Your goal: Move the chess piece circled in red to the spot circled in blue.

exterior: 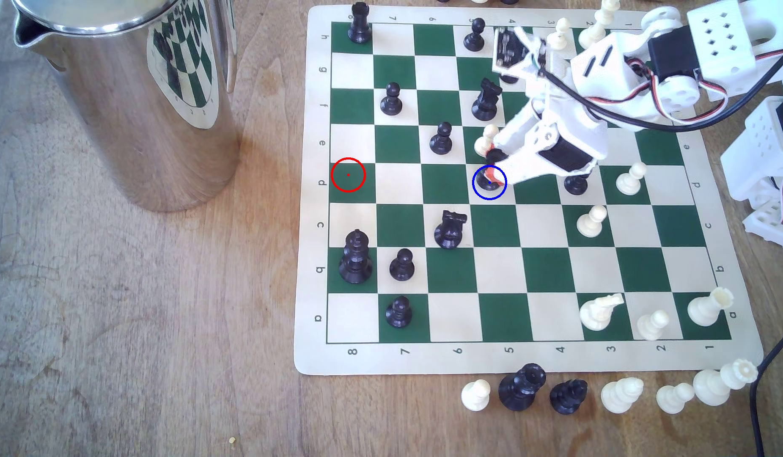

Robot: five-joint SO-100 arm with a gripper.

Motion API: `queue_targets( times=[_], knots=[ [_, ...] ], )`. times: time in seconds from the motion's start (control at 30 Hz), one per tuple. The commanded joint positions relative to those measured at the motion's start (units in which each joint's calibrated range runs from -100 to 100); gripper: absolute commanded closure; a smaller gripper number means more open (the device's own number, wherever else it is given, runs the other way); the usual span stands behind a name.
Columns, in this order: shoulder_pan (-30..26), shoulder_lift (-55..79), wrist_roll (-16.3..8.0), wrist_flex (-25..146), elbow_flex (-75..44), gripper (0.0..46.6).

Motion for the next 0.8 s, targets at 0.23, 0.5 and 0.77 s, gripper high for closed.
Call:
queue_targets(
  times=[0.23, 0.5, 0.77],
  knots=[
    [-0.3, -0.1, 0.2, -0.9, -0.7, 46.1],
    [-1.1, 1.6, 0.2, -1.8, -0.6, 45.0],
    [-0.8, 1.2, 0.3, -1.7, -0.3, 36.0]
  ],
)
